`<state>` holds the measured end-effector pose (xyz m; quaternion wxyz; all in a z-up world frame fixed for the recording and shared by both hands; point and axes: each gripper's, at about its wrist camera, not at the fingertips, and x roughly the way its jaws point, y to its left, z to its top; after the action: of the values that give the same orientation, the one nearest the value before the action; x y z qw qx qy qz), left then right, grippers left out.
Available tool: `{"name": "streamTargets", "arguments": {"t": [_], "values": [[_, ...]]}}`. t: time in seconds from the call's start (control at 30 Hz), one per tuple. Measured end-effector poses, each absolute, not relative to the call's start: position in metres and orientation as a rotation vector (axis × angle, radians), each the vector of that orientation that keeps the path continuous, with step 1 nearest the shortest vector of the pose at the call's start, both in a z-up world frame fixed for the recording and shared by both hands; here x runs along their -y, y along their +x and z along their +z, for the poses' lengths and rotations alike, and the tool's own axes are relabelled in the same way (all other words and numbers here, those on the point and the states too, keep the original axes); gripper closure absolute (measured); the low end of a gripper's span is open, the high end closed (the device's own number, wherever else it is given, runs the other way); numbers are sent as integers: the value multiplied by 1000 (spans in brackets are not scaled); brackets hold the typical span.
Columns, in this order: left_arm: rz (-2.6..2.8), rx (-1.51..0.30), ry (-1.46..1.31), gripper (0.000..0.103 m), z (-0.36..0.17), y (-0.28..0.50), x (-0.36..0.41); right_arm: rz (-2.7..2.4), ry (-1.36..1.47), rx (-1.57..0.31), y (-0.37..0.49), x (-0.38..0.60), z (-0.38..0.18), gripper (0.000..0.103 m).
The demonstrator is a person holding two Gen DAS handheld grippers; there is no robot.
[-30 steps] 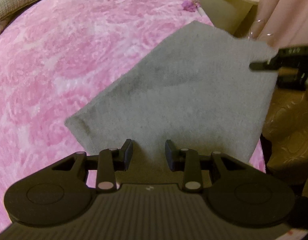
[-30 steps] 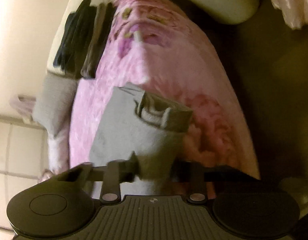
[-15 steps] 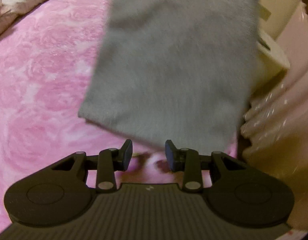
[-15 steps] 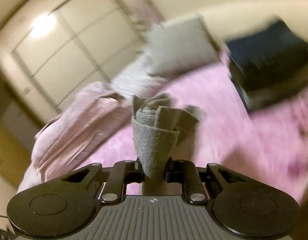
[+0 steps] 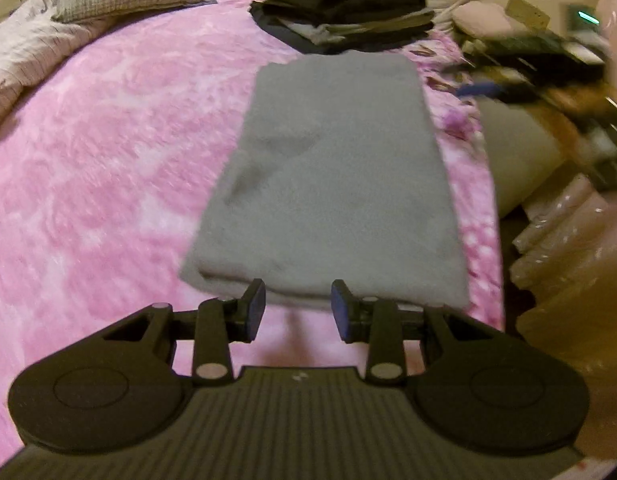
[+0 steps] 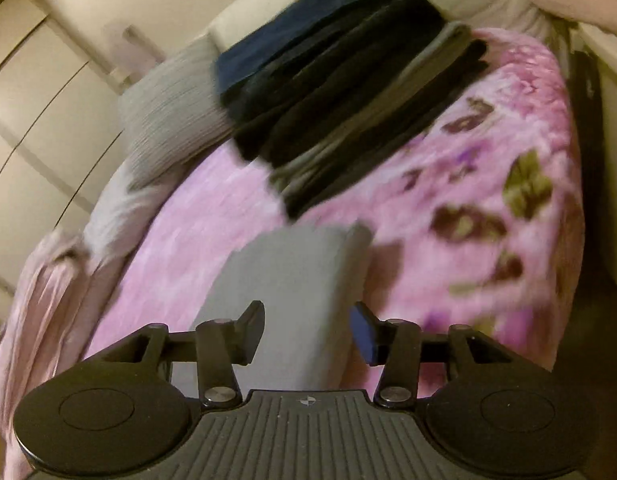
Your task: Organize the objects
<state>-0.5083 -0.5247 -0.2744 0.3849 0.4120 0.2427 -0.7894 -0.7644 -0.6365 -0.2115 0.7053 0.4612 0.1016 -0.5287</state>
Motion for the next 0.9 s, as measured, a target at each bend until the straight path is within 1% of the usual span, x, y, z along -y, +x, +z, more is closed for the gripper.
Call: {"name": "streamTargets", "arguments": {"t": [0.07, 0.17, 0.23, 0.4, 0.43, 0.53, 0.63, 0.7, 0.8, 0.9], "values": [[-1990, -643, 1049, 73, -276, -500, 540, -1118, 985, -281, -741, 608, -212, 56], [-1922, -746, 1042, 73, -285, -484, 566, -1061, 938, -377, -702, 565, -221, 54], [-1899, -870, 995, 73, -295, -472, 580, -1038, 885, -440, -677, 543, -227, 52], [-1880, -1028, 924, 73, -314, -460, 597, -1029, 768, -553, -630, 514, -248, 50], [-1877, -1045, 920, 75, -317, -458, 598, -1031, 747, -571, -624, 513, -252, 50], [-1886, -1072, 888, 93, -317, -451, 599, -1061, 662, -643, -604, 506, -259, 47], [-1932, -1032, 824, 94, -303, -447, 599, -1077, 642, -647, -595, 505, -254, 47], [-1950, -1006, 817, 94, -304, -444, 600, -1073, 603, -644, -586, 502, -251, 47], [-1932, -1063, 828, 94, -324, -437, 606, -1071, 591, -684, -574, 504, -263, 47], [-1954, -1053, 789, 95, -316, -429, 603, -1088, 547, -684, -568, 499, -257, 47]]}}
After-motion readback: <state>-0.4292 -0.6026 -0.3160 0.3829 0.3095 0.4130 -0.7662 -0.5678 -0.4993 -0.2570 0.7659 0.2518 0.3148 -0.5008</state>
